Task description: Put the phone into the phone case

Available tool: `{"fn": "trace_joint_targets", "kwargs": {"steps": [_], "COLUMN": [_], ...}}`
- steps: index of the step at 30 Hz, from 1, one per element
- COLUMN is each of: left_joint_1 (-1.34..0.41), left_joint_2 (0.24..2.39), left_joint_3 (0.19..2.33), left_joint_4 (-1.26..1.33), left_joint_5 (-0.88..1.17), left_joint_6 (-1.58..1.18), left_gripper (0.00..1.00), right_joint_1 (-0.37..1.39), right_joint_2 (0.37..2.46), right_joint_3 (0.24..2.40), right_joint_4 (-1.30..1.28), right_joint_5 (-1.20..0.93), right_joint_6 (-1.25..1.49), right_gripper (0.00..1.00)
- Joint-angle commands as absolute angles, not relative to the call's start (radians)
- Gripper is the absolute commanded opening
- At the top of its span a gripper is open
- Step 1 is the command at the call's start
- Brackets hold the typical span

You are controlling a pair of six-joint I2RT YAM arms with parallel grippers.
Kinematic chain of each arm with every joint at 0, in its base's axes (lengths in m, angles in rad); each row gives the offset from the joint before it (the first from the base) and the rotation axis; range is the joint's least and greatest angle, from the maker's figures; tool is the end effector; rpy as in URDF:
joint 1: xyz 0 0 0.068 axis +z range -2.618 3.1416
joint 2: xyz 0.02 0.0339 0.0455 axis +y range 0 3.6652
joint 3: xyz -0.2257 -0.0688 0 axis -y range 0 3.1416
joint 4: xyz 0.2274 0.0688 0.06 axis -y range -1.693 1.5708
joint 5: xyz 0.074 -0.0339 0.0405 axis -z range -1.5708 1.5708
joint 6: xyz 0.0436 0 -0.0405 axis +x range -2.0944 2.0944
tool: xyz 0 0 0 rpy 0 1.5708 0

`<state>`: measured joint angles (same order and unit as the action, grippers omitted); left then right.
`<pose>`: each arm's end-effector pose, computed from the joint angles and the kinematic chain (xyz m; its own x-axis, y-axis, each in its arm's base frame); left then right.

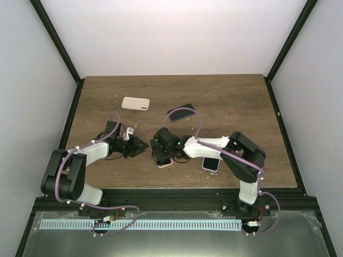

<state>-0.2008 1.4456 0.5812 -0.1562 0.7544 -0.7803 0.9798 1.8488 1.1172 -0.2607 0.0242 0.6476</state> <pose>0.2296 -0.0772 0.1132 -0.9427 -0.3312 0.0391 -0.2350 0.5763 -0.7827 0.1990 0.2946 0.1248 -0.8684 -0.2118 -0.4483 -0.3747 0.8724 0.3137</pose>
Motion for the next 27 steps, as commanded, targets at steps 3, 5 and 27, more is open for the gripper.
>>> {"fn": "trace_joint_targets", "kwargs": {"steps": [3, 5, 27], "left_joint_1": [-0.198, -0.199, -0.281], "left_joint_2": [1.469, 1.473, 1.547], "left_joint_3": [0.571, 0.575, 0.596], "left_joint_4": [-0.117, -0.117, -0.101], "left_joint_5": [0.793, 0.794, 0.763], "left_joint_6": [-0.774, -0.774, -0.769], "left_gripper": [0.34, 0.33, 0.29], "right_joint_1": [0.986, 0.986, 0.952], "right_joint_2": [1.859, 1.849, 1.746], "right_joint_3": [1.136, 1.136, 1.066], "right_joint_4": [-0.264, -0.267, -0.257], "right_joint_5": [0.079, 0.079, 0.070], "right_joint_6": [0.640, 0.641, 0.626], "right_gripper": [0.52, 0.56, 0.84]}}
